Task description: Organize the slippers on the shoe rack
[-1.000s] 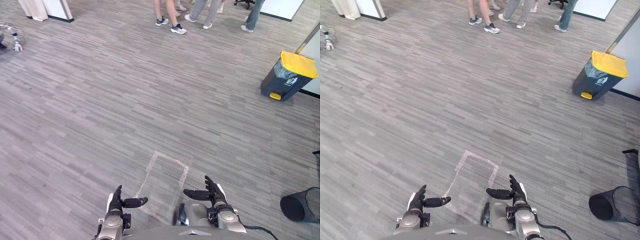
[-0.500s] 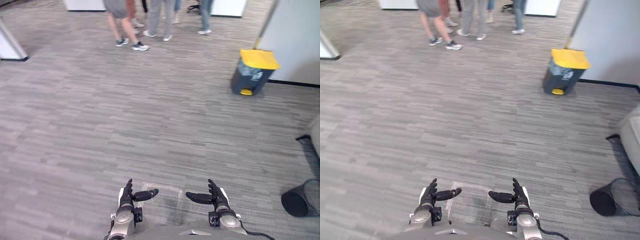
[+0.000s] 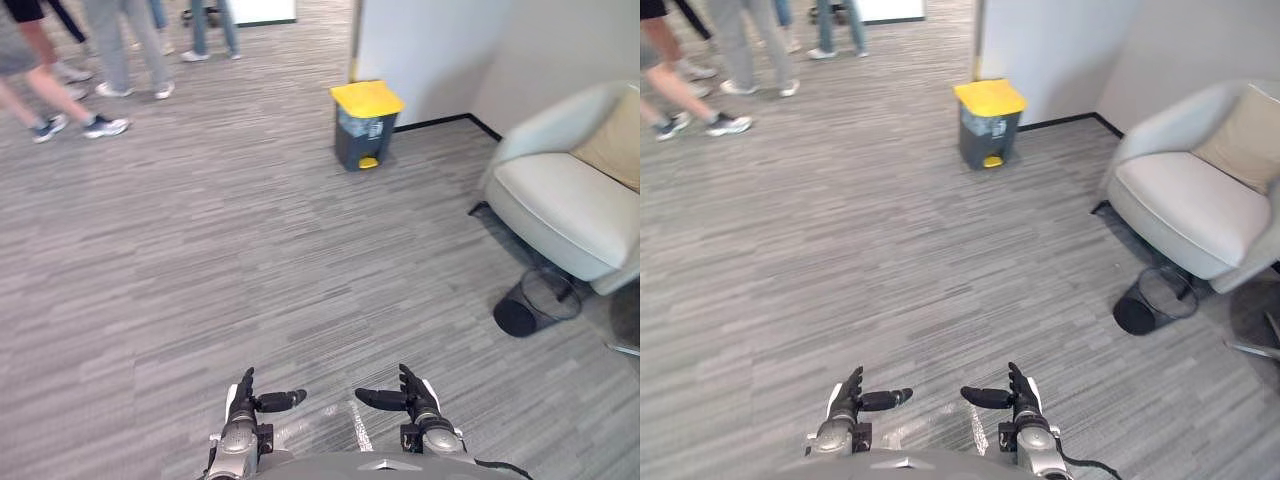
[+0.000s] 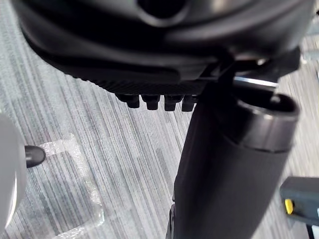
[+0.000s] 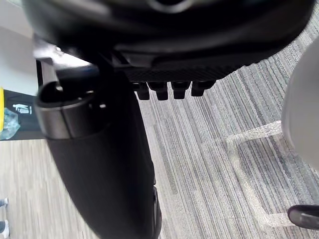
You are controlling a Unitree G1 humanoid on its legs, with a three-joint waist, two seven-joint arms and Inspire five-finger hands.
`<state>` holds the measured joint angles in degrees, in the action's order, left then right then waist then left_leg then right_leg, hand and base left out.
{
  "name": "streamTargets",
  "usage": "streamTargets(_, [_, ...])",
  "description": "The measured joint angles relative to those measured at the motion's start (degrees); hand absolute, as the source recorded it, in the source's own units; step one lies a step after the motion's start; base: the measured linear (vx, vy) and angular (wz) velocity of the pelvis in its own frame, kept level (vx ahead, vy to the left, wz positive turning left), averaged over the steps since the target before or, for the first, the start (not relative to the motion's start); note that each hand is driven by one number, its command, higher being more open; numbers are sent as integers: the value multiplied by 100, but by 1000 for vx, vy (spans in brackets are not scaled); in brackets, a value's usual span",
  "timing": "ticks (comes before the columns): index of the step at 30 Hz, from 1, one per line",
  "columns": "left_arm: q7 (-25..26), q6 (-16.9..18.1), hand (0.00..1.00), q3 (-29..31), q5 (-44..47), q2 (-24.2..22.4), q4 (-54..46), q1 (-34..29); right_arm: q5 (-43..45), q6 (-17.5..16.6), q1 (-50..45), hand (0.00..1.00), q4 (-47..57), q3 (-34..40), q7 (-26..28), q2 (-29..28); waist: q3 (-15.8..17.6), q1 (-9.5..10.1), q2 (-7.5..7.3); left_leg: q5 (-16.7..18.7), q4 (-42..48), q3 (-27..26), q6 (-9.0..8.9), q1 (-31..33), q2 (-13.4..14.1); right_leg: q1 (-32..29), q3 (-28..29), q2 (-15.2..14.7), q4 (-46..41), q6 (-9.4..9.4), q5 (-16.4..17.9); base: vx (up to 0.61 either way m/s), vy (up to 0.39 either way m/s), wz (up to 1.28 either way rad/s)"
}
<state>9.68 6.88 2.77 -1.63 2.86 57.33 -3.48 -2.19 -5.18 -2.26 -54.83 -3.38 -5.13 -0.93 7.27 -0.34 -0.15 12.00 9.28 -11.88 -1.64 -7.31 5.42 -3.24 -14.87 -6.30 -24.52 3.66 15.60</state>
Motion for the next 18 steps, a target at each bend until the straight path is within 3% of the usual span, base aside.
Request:
streamTargets(1, [-2,-16,100,0,2,30,97,40,-3,3,111,100,-13,-43,22,-4,72,12,76,0,-57,-204,-1,-2,139,-317,-544,70,22,-132,22,119,-113,-95])
streamTargets(2, [-3,-22,100,-1,2,29,140,39,-3,5,153,100,-20,-43,21,-3,96,14,103,0,-73,-264,-1,-6,183,-446,-733,82,81,-169,-4,104,-98,-101])
streamTargets(3, [-28,-99,100,-4,49,43,196,20,-5,4,195,100,-16,-52,18,0,152,9,74,12,-106,-468,-23,-80,213,-627,-1144,86,572,-484,-505,140,-95,-69])
streamTargets(4, [-36,-125,100,-32,96,84,289,32,-8,10,213,100,-30,-43,15,45,181,-16,134,78,-118,-489,-138,-166,252,-500,-1135,218,707,-670,-880,155,-74,-65])
streamTargets(6, [-54,-123,100,-22,113,-36,286,52,-7,-13,293,100,-142,-3,8,153,244,6,258,-3,-152,-469,-107,-343,346,-384,-1017,385,761,-710,-879,225,-155,-45])
streamTargets(8, [-124,-110,100,-21,106,-52,253,63,-4,0,323,100,-216,11,1,302,250,-35,267,-112,223,-436,-165,-346,385,-191,-954,413,805,-727,-742,209,-174,-21])
streamTargets(11, [-163,-105,100,183,110,-103,91,21,2,7,169,100,-188,109,-38,452,302,-17,280,-38,2952,-127,-514,569,874,522,-819,659,1379,-783,-668,199,-149,-8])
streamTargets(13, [-138,-106,100,494,185,-223,-155,-92,8,14,120,100,-111,104,-56,445,305,115,363,280,4116,34,-486,1048,1046,782,-492,830,1421,-888,-582,146,11,-76])
streamTargets(15, [-126,-81,100,537,242,-221,-223,-115,17,14,139,100,-112,105,-61,351,316,205,326,492,3982,163,-407,1404,865,868,-58,836,1430,-888,-576,184,69,-127])
streamTargets(17, [-121,-71,100,532,317,-222,-231,-81,102,19,129,100,-112,114,-83,272,335,228,290,628,3017,640,-320,1582,495,920,426,794,1421,-840,-603,189,134,-144])
streamTargets(18, [-93,-71,100,532,343,-213,-229,-55,154,56,128,100,-108,146,-121,220,377,247,233,612,2285,1166,-317,1583,199,968,746,720,1404,-749,-604,177,171,-114])
